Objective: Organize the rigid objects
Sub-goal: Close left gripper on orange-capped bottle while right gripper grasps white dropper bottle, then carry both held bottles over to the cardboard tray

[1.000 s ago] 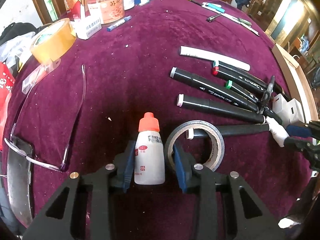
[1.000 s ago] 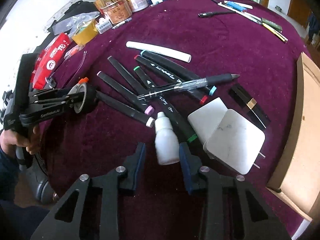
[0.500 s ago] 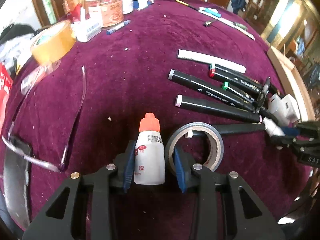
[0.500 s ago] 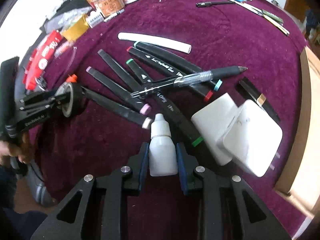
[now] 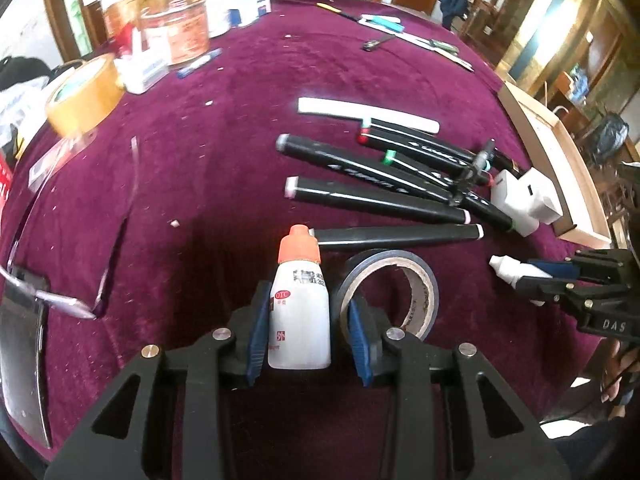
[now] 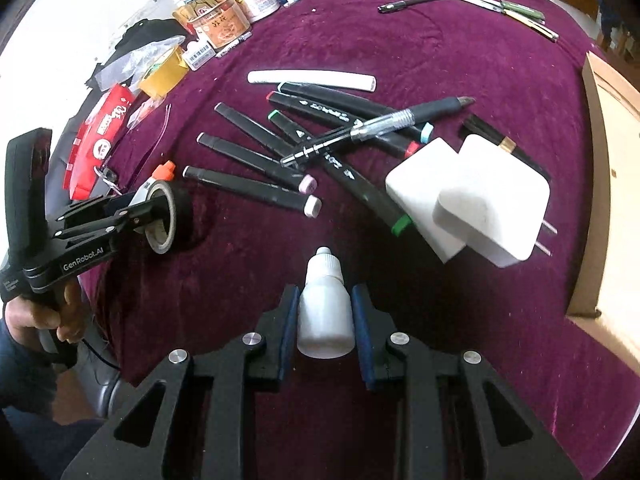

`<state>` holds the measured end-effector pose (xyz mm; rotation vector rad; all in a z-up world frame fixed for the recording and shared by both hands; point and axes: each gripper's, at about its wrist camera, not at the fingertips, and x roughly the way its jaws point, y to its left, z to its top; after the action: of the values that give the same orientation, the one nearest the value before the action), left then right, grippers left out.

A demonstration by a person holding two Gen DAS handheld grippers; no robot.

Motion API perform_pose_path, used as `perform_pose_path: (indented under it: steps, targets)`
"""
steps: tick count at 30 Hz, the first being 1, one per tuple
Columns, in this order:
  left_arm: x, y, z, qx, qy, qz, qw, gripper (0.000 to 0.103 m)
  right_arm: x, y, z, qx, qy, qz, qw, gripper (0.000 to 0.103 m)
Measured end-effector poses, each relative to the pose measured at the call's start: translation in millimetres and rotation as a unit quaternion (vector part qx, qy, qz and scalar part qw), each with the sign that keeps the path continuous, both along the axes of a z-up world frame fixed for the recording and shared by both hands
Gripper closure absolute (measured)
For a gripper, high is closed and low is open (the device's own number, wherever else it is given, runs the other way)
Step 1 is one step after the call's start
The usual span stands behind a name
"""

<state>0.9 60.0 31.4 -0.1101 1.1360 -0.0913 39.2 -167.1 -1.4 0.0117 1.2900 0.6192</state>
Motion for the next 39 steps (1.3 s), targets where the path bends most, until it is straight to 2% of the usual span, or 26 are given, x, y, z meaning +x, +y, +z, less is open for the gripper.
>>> perform_pose_path:
  steps: [4,14,16,17,23,31,39]
  targets:
    - [0.5,-7.6,-1.3,0.009,0.006,-0.01,0.9999,0.068,-5.8,-5.2,-2.7,-0.004,0.002,-0.006,1.0,0.079]
    - [-8.8,1.0,-3.4,-0.004,0.023,-0.013,0.9996,0.066,-8.7,-5.7,-4.5,-0.01,0.002,-0.013,1.0,0.079]
    - [-9.9,2.1,-2.9,-0.016,0.025,-0.018,0.9994,0.061,-8.3,-5.5,-6.4,-0.011,0.005,-0.016,1.0,0.079]
    - [-8.9,1.5,-2.9,-0.015,0.026,-0.019,0.9994,0.058,-8.4,-5.6,-7.3,-0.011,0.006,-0.017,1.0,0.079]
    - [-9.2,-4.1,1.0,-0.012,0.026,-0.029,0.9992,0.049,-10.5,-5.2,-7.6,-0.012,0.007,-0.017,1.0,0.079]
    - [-18.4,15.4,4.6,-0.02,0.035,-0.018,0.999,0.049,-8.7,-9.5,-6.2,-0.012,0.008,-0.022,1.0,0.079]
    - [-17.6,4.1,-6.8,-0.001,0.043,-0.022,0.9988,0.051,-7.2,-3.8,-7.8,-0.015,0.011,-0.016,1.0,0.079]
